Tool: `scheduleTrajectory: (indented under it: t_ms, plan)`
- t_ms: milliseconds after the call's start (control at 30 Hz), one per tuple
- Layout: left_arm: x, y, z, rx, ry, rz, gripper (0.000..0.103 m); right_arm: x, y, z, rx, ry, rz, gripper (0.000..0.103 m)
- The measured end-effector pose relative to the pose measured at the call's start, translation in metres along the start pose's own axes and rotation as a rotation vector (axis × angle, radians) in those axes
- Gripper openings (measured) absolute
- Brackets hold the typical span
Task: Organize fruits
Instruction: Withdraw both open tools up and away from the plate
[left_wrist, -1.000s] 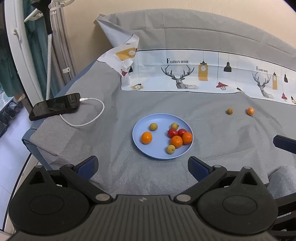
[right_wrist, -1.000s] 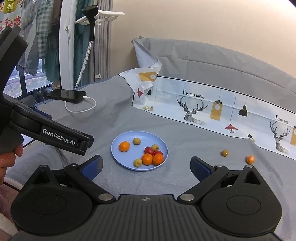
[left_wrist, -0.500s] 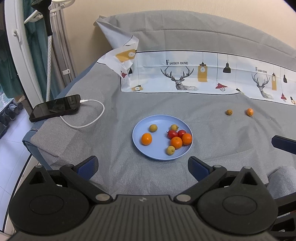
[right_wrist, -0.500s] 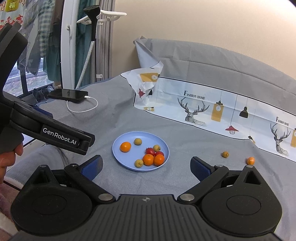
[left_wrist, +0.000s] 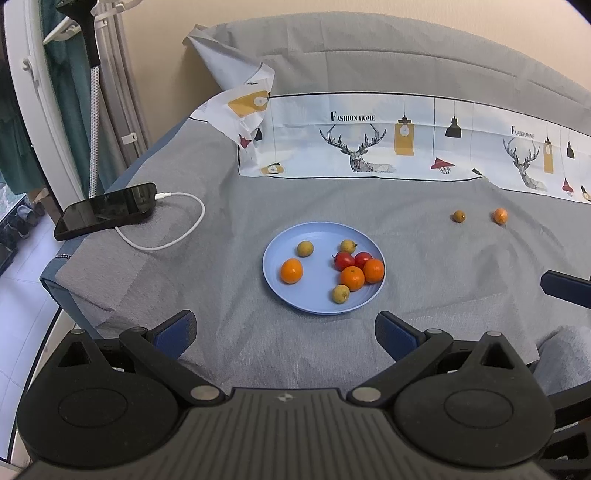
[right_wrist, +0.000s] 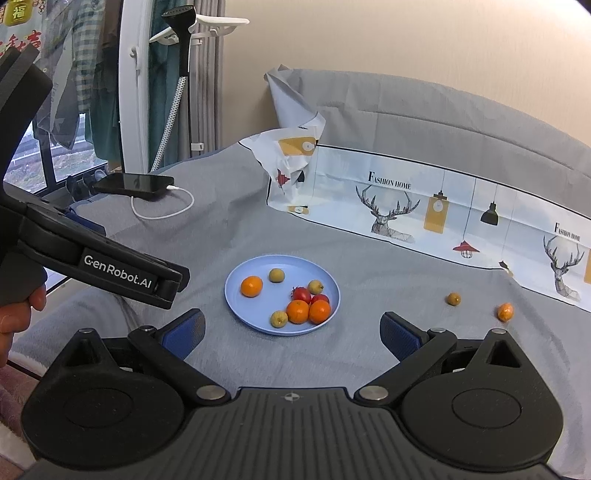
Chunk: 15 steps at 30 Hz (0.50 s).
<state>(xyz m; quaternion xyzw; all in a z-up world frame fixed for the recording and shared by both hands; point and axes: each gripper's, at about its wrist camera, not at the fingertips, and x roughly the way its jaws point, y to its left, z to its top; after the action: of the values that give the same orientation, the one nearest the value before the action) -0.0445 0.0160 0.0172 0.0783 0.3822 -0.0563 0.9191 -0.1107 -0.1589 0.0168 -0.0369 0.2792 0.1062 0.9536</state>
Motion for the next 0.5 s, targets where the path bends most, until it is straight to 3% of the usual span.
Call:
scheduleTrajectory:
  t_ms: [500]
  plan:
    - [0.025,-0.007,0.003,0.033,0.061,0.000,0.103,0.016,-0.011,-0.007,0.047,0.040,0.003,0.100]
